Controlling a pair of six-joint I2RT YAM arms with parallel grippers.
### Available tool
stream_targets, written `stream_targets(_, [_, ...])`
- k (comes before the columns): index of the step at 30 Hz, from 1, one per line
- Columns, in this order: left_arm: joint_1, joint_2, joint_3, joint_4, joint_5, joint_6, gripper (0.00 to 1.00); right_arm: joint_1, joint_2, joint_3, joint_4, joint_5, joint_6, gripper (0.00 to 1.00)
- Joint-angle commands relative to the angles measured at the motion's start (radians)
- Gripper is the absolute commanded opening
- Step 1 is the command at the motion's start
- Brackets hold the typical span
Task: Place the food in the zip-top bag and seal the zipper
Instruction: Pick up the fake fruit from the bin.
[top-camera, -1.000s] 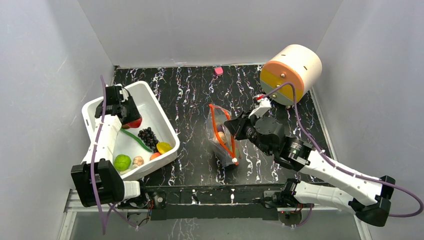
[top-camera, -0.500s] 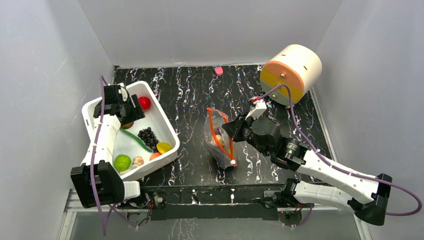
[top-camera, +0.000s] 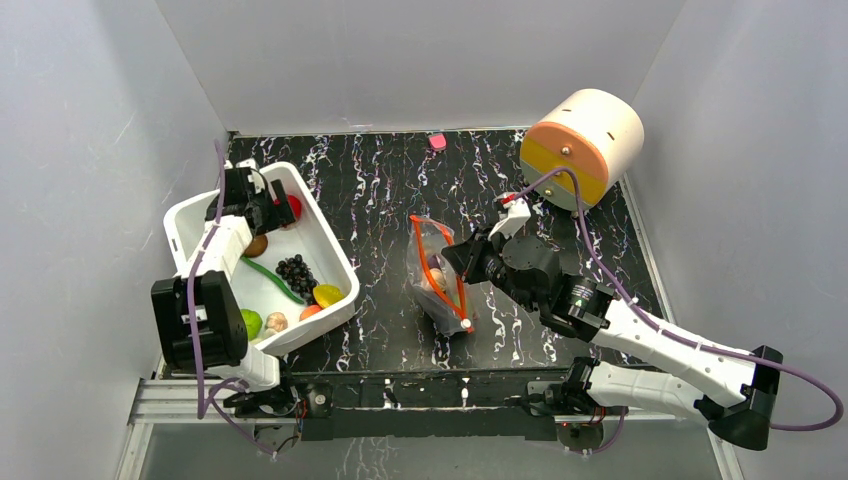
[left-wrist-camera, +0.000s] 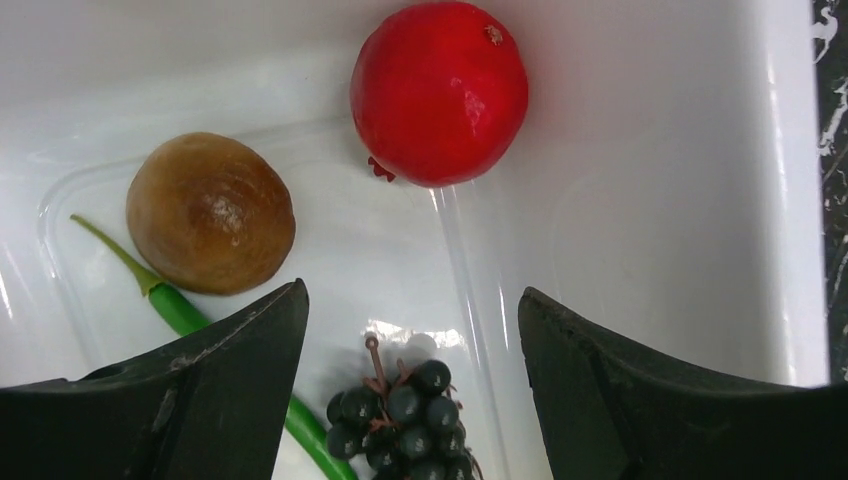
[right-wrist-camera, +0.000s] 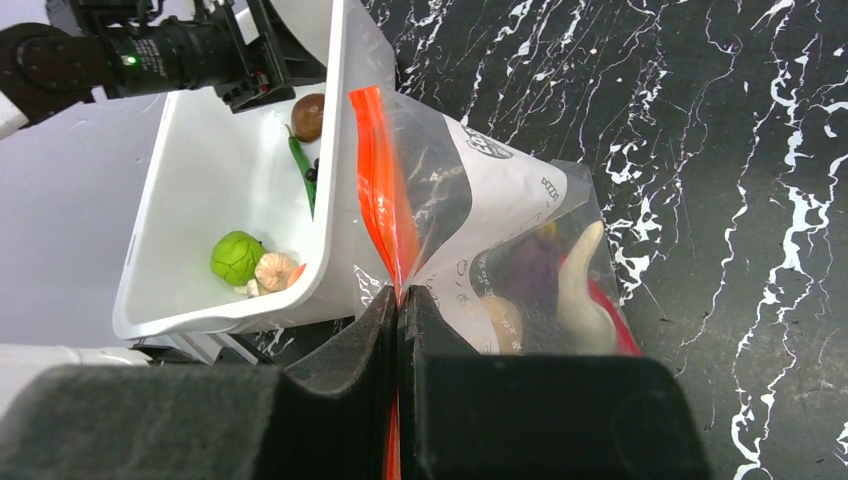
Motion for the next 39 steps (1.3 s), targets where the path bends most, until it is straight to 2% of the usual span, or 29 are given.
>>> stream_targets(1, [0.0,0.0,-0.03,0.19,0.015,0.064,0.77,-0.001,-0.019,0.012,0.079,0.021,-0.026,0.0])
stream_targets(9, [-0.001,0.044,-0.058,0.334,0.055,0.162,0.78,-0.001,-0.011,0.027,0.07,0.046,-0.047,0.0])
stream_targets(19, [-0.001,0.106,-0.065,0.383,0.12,0.243,0.78,-0.001,-0.024,0.047,0.04,0.082,-0.069,0.0])
stream_targets(26, [-0.001,0.207,-0.002,0.381,0.133,0.26,0.77,-0.002,-0.02,0.059,0.022,0.091,-0.081,0.0])
stream_targets(32, [-0.001,0.23,-0.007,0.425,0.114,0.265,0.77,-0.001,-0.034,0.061,0.01,0.115,-0.08,0.0])
stream_targets(35, [-0.001,0.25,0.009,0.412,0.116,0.262,0.76,-0.001,-0.033,0.059,0.011,0.119,-0.078,0.0])
stream_targets(39, [-0.003,0.255,0.018,0.404,0.11,0.246,0.65,-0.001,-0.041,0.054,0.008,0.129,-0.067,0.0])
